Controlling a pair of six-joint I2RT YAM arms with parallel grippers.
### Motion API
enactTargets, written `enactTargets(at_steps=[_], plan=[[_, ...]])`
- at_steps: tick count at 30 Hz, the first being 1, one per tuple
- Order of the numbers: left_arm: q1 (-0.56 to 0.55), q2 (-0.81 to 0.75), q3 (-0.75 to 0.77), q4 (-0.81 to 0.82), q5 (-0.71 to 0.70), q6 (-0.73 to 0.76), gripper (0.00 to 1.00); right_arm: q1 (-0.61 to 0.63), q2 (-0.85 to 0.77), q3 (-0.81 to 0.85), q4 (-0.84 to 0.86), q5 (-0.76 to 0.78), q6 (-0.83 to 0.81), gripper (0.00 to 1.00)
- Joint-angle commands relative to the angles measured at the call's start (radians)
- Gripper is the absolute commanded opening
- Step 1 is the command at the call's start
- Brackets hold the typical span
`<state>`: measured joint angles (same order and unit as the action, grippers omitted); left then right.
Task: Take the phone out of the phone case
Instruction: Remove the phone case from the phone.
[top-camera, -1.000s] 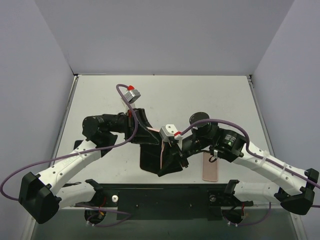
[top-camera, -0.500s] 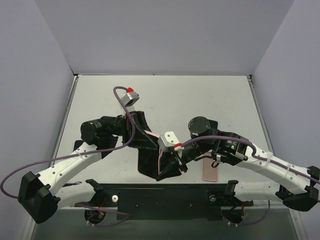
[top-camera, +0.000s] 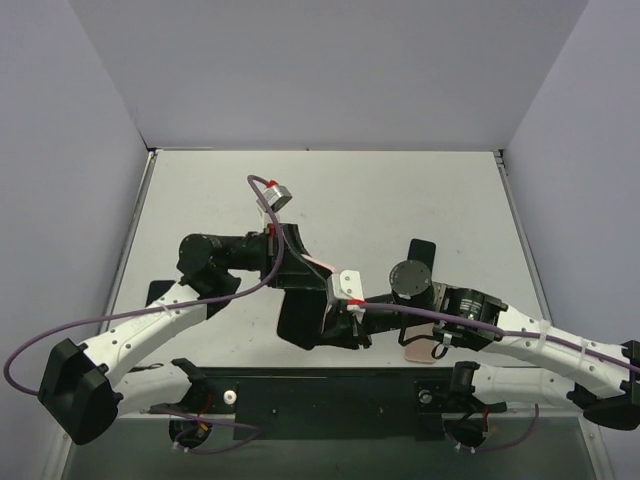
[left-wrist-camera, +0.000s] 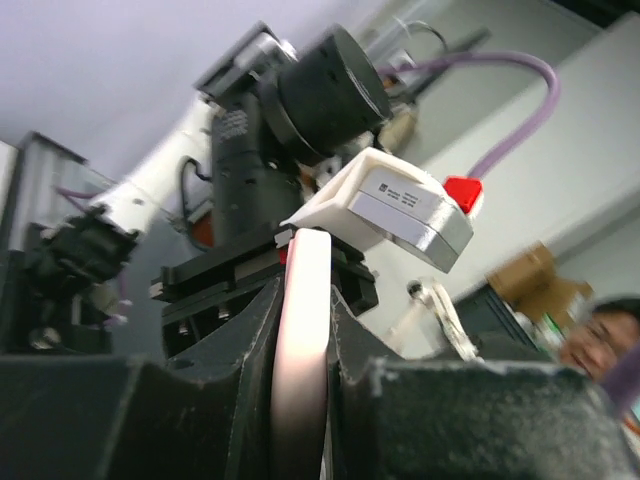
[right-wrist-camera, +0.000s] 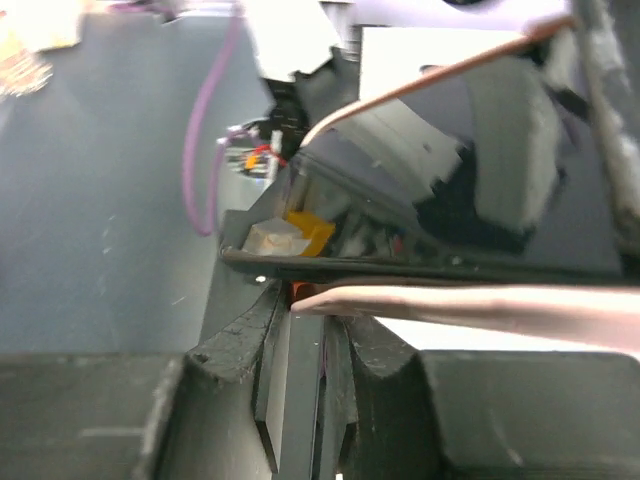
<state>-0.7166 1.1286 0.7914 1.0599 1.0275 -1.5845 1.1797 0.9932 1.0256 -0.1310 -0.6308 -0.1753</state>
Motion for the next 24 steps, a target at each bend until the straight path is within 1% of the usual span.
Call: enactTargets(at_steps=[1,2,3,4,5,6,7,8,9,10,11,12,13,14,15,16,17,18,20,24], plan=[[0.032,-0.108,0.022,-0.357,-0.154,0.119,0.0,-0.116,-0.068,-0.162,0.309,0.577,0.175,0.0],[0.069,-0.139,0.016,-0.427,-0.208,0.17,0.0,-0.161,-0.082,-0.18,0.295,0.56,0.238,0.02],[0.089,-0.154,-0.004,-0.46,-0.242,0.208,0.0,-0.176,-0.106,-0.22,0.292,0.55,0.262,0.14],[0.126,-0.183,-0.02,-0.475,-0.304,0.215,0.0,-0.202,-0.123,-0.238,0.294,0.537,0.317,0.25],[0.143,-0.199,-0.052,-0.485,-0.351,0.218,0.0,-0.212,-0.151,-0.275,0.297,0.53,0.339,0.45],[0.164,-0.22,-0.063,-0.491,-0.435,0.216,0.0,-0.212,-0.163,-0.292,0.304,0.53,0.37,0.51],[0.172,-0.231,-0.084,-0.483,-0.469,0.221,0.0,-0.21,-0.188,-0.33,0.33,0.522,0.387,0.6],[0.177,-0.242,-0.09,-0.483,-0.551,0.219,0.0,-0.207,-0.194,-0.346,0.349,0.508,0.419,0.62],[0.175,-0.245,-0.106,-0.479,-0.591,0.222,0.0,-0.209,-0.214,-0.386,0.42,0.484,0.445,0.67],[0.175,-0.247,-0.115,-0.46,-0.665,0.222,0.0,-0.206,-0.22,-0.409,0.459,0.471,0.494,0.7],[0.172,-0.244,-0.133,-0.407,-0.694,0.21,0.0,-0.201,-0.225,-0.439,0.552,0.456,0.544,0.72],[0.172,-0.231,-0.145,-0.381,-0.73,0.195,0.0,-0.201,-0.214,-0.462,0.594,0.447,0.569,0.72],[0.174,-0.21,-0.17,-0.297,-0.762,0.169,0.0,-0.2,-0.205,-0.464,0.67,0.421,0.609,0.73],[0.174,-0.201,-0.194,-0.258,-0.777,0.15,0.0,-0.199,-0.179,-0.461,0.701,0.416,0.626,0.73],[0.174,-0.178,-0.204,-0.185,-0.8,0.115,0.0,-0.198,-0.166,-0.463,0.752,0.419,0.67,0.73],[0.174,-0.164,-0.218,-0.154,-0.807,0.104,0.0,-0.199,-0.141,-0.469,0.792,0.421,0.691,0.73],[0.174,-0.145,-0.224,-0.105,-0.816,0.084,0.0,-0.199,-0.122,-0.472,0.886,0.398,0.738,0.73],[0.172,-0.136,-0.228,-0.088,-0.82,0.077,0.0,-0.201,-0.088,-0.47,0.962,0.376,0.763,0.73],[0.169,-0.118,-0.233,-0.061,-0.83,0.066,0.0,-0.196,-0.049,-0.461,1.049,0.317,0.816,0.71],[0.157,-0.119,-0.248,-0.025,-0.871,0.061,0.0,-0.195,0.001,-0.463,1.134,0.321,0.893,0.67]])
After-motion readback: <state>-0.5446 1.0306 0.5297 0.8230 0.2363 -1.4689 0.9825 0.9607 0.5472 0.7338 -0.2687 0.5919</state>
